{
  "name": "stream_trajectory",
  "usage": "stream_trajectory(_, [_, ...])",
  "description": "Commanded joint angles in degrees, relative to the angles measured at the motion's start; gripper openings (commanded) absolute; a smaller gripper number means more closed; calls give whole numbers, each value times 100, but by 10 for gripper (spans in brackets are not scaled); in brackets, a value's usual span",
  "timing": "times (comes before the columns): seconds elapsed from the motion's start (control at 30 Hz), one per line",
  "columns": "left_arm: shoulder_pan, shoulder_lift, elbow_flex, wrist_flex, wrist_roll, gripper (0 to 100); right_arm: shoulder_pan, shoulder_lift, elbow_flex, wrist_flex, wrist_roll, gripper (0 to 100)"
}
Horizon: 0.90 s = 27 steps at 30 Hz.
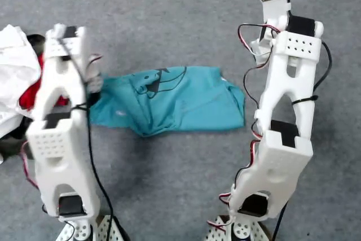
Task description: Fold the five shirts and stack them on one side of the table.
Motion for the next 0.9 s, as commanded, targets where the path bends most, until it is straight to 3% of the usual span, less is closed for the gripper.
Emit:
stream_trajectory(0.0, [-488, -651, 593, 35, -607, 30, -97, -31, -154, -88, 35, 22])
stream_trajectory(0.3, [-831, -1011, 2677, 35, -2127, 30, -422, 66, -136, -44, 35, 22])
stream_trajectory(0.43, [-1305, -1020, 3257, -35, -2374, 30, -686, 286, -136, -26, 79, 24])
stream_trajectory(0.57, [-2097, -1029, 2923, -132, -2338, 35, -1134, 435, -154, 53, 88, 25])
stream_trajectory(0.67, [-2545, -1029, 2158, -97, -2075, 97, -1451, 523, -110, 88, 220, 25])
stream_trajectory(0.8, [-2642, -1029, 1112, 44, -1530, 150, -1319, 954, -163, 378, 141, 26])
stream_trajectory(0.87, [-2536, -1029, 804, 44, -1275, 147, -1213, 1130, -163, 571, -255, 43])
